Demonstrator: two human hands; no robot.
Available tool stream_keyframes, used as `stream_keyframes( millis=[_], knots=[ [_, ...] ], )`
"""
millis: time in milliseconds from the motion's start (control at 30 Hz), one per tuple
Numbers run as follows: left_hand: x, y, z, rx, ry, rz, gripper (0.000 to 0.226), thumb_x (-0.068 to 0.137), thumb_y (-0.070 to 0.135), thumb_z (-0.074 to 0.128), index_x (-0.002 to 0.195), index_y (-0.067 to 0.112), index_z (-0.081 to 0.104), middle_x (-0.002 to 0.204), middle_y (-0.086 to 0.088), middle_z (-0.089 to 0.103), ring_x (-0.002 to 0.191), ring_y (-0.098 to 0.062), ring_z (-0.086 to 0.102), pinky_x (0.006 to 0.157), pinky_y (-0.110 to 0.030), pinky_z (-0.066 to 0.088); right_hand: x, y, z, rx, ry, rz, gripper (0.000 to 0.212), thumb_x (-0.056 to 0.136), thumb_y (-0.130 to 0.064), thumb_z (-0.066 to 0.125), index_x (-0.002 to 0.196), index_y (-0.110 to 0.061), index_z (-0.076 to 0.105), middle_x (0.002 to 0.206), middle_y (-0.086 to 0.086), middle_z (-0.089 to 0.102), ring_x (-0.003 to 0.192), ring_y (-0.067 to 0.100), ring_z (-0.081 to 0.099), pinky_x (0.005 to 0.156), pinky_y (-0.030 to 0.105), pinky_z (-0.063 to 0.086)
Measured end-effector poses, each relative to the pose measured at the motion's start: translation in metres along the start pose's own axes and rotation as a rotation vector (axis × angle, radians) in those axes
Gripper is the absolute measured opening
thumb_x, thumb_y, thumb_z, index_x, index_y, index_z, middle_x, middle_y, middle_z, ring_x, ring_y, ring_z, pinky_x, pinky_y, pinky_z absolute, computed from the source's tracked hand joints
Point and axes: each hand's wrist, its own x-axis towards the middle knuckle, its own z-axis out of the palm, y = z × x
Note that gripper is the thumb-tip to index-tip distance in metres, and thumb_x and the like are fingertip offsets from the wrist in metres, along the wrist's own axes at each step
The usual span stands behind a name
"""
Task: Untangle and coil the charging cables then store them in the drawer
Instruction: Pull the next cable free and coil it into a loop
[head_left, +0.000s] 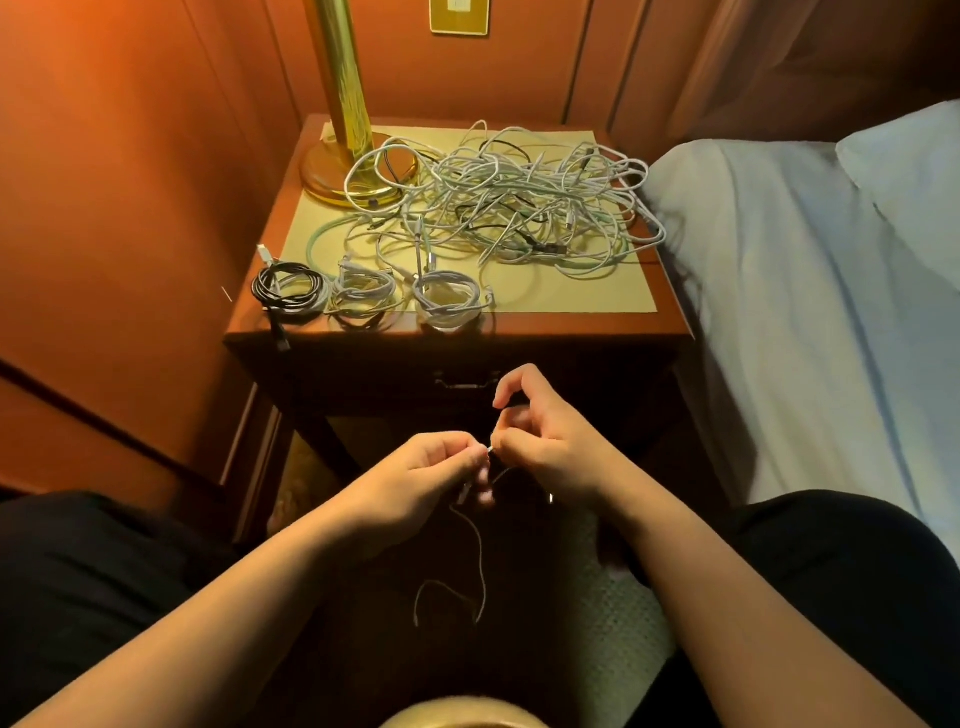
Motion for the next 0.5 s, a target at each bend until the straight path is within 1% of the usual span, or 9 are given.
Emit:
stream_keyframes(
  millis=[67, 133, 167, 233, 300, 367, 400, 467, 500],
  knots=[
    [0.003, 0.003, -0.010, -0.122, -0.026, -0.031, 0.021, 0.106, 0.020, 0.049, 0.104, 0.004, 0.063, 0.084, -0.009, 0.065, 0.083, -0.021, 0.062, 0.086, -0.038, 0.053, 0.003, 0.005, -0.005, 0.035, -0.007, -0.034, 0.028, 0.098, -0.022, 0.065, 0.117, -0.029, 0.044, 0.087, 0.008, 0.070, 0.083, 0.029, 0.070, 0.085, 0.050, 0.056],
    [0.007, 0.006, -0.014, -0.255, -0.046, -0.096, 0.019, 0.104, 0.017, 0.050, 0.098, 0.005, 0.064, 0.076, -0.006, 0.054, 0.071, -0.016, 0.055, 0.077, -0.034, 0.055, 0.008, 0.010, -0.007, 0.054, 0.000, -0.042, 0.029, 0.100, -0.021, 0.067, 0.118, -0.024, 0.045, 0.093, 0.015, 0.071, 0.090, 0.041, 0.069, 0.088, 0.053, 0.055],
    [0.009, 0.006, -0.014, -0.302, -0.058, -0.157, 0.023, 0.102, 0.021, 0.050, 0.088, 0.008, 0.062, 0.070, -0.004, 0.045, 0.063, -0.015, 0.047, 0.068, -0.032, 0.050, 0.010, 0.012, -0.006, 0.049, 0.012, -0.042, 0.029, 0.099, -0.022, 0.069, 0.117, -0.024, 0.047, 0.092, 0.015, 0.071, 0.088, 0.043, 0.068, 0.085, 0.052, 0.055],
    [0.012, 0.005, -0.010, -0.428, -0.069, -0.316, 0.041, 0.101, 0.039, 0.047, 0.068, 0.016, 0.046, 0.062, 0.000, 0.026, 0.054, -0.014, 0.026, 0.054, -0.029, 0.027, 0.015, 0.019, 0.000, 0.012, 0.045, -0.052, 0.028, 0.096, -0.030, 0.074, 0.112, -0.025, 0.052, 0.086, 0.012, 0.071, 0.075, 0.037, 0.063, 0.073, 0.044, 0.051],
    [0.013, 0.004, -0.009, -0.588, -0.108, -0.392, 0.051, 0.101, 0.054, 0.041, 0.064, 0.021, 0.028, 0.058, 0.002, 0.017, 0.052, -0.014, 0.014, 0.055, -0.031, 0.013, 0.019, 0.024, 0.008, 0.011, 0.053, -0.059, 0.025, 0.093, -0.046, 0.074, 0.101, -0.027, 0.060, 0.080, 0.015, 0.067, 0.068, 0.023, 0.056, 0.068, 0.038, 0.045],
    [0.012, 0.006, -0.009, -0.725, -0.180, -0.379, 0.053, 0.102, 0.056, 0.038, 0.063, 0.023, 0.026, 0.054, 0.005, 0.018, 0.049, -0.012, 0.014, 0.051, -0.029, 0.016, 0.024, 0.027, 0.013, 0.049, 0.018, -0.051, 0.039, 0.092, -0.061, 0.067, 0.091, -0.022, 0.066, 0.076, 0.016, 0.063, 0.069, 0.019, 0.052, 0.067, 0.039, 0.042],
    [0.013, 0.007, -0.010, -0.774, -0.209, -0.350, 0.053, 0.103, 0.054, 0.037, 0.062, 0.023, 0.028, 0.053, 0.005, 0.020, 0.048, -0.012, 0.016, 0.049, -0.028, 0.019, 0.025, 0.027, 0.015, 0.084, 0.011, -0.050, 0.047, 0.092, -0.065, 0.063, 0.088, -0.019, 0.066, 0.074, 0.011, 0.061, 0.069, 0.018, 0.050, 0.066, 0.039, 0.040],
    [0.016, 0.009, -0.012, -0.834, -0.221, -0.257, 0.051, 0.106, 0.048, 0.036, 0.062, 0.022, 0.028, 0.054, 0.005, 0.022, 0.048, -0.011, 0.020, 0.051, -0.028, 0.023, 0.028, 0.028, 0.022, 0.151, 0.017, -0.046, 0.049, 0.098, -0.062, 0.056, 0.090, -0.015, 0.068, 0.078, 0.007, 0.062, 0.074, 0.019, 0.055, 0.069, 0.042, 0.044],
    [0.016, 0.009, -0.012, -0.855, -0.204, -0.204, 0.050, 0.107, 0.045, 0.036, 0.062, 0.022, 0.029, 0.055, 0.004, 0.024, 0.049, -0.012, 0.020, 0.054, -0.028, 0.023, 0.029, 0.031, 0.026, 0.166, 0.008, -0.037, 0.044, 0.102, -0.055, 0.053, 0.096, -0.015, 0.070, 0.085, 0.008, 0.067, 0.080, 0.021, 0.062, 0.075, 0.045, 0.050]
  ],
)
